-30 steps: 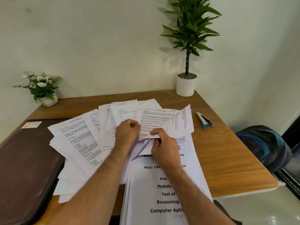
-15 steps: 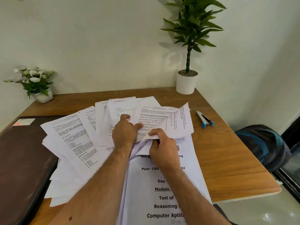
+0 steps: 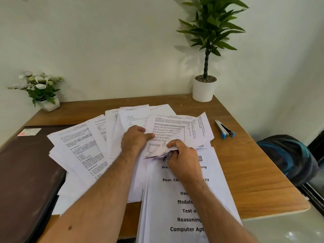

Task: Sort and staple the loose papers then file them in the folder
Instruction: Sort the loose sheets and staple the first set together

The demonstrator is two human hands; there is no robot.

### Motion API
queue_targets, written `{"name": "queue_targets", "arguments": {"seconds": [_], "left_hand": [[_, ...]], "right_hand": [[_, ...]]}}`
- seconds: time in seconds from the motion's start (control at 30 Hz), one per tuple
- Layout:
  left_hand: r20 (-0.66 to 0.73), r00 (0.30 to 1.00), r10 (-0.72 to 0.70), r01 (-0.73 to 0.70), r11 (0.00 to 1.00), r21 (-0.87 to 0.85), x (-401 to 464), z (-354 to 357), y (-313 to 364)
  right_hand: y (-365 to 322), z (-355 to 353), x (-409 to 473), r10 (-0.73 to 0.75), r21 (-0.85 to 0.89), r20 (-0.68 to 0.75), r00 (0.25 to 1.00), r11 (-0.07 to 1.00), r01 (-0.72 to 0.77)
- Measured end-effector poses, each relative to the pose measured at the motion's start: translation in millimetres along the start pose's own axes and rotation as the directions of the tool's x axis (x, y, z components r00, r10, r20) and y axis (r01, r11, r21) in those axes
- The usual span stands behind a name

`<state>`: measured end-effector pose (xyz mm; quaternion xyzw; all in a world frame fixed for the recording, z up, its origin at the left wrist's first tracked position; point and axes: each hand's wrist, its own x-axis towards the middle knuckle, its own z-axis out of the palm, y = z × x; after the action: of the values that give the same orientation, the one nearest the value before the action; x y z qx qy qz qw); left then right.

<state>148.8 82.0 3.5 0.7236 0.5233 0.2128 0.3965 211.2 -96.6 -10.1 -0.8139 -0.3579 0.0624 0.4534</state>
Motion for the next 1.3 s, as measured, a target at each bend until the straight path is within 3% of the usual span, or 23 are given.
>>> {"name": "queue_targets", "arguments": {"seconds": [0.4, 0.53, 0.67, 0.83, 1.0, 1.17, 1.3], "left_hand": [[-0.025, 1.0, -0.018, 0.009, 0.946, -0.323, -8.4, -15.1, -2.6], [-0.133, 0.987, 0.087, -0.104, 0.986, -0.128, -16.8, -23.1, -1.6], [-0.199, 0.976, 0.09, -0.123, 0.979, -0.159, -30.4, -33.6, -0.2], [-0.139, 0.982, 0.126, -0.154, 0.963, -0.221, -54.4, -47.8, 2.4], [-0.249, 0.961, 0.122, -0.181, 0.957, -0.225, -74.6, -69.3, 10.7], [-0.276, 0.928, 0.251, -0.337, 0.883, -0.327, -87.7, -94.3, 20.5], [-0.231, 0.909, 0.347, -0.417, 0.753, -0.509, -97.1, -116.9, 35.7]], "right_hand": [[-3.5, -1.6, 5.1, -0.094, 0.005, -0.032, 0.995, 0.996, 0.095], [-9.1, -9.0, 11.5, -0.049, -0.052, -0.017, 0.999, 0.997, 0.048], [-25.4, -16.1, 17.8, -0.089, -0.016, 0.005, 0.996, 0.996, 0.089], [-37.9, -21.0, 19.0, -0.18, 0.025, -0.046, 0.983, 0.983, 0.182], [-60.4, -23.7, 20.8, -0.301, 0.041, -0.163, 0.94, 0.949, 0.311], [-94.8, -30.0, 25.3, -0.378, 0.085, -0.21, 0.902, 0.912, 0.402], [-123.6, -36.3, 29.4, -0.379, 0.126, -0.274, 0.884, 0.897, 0.424]]}}
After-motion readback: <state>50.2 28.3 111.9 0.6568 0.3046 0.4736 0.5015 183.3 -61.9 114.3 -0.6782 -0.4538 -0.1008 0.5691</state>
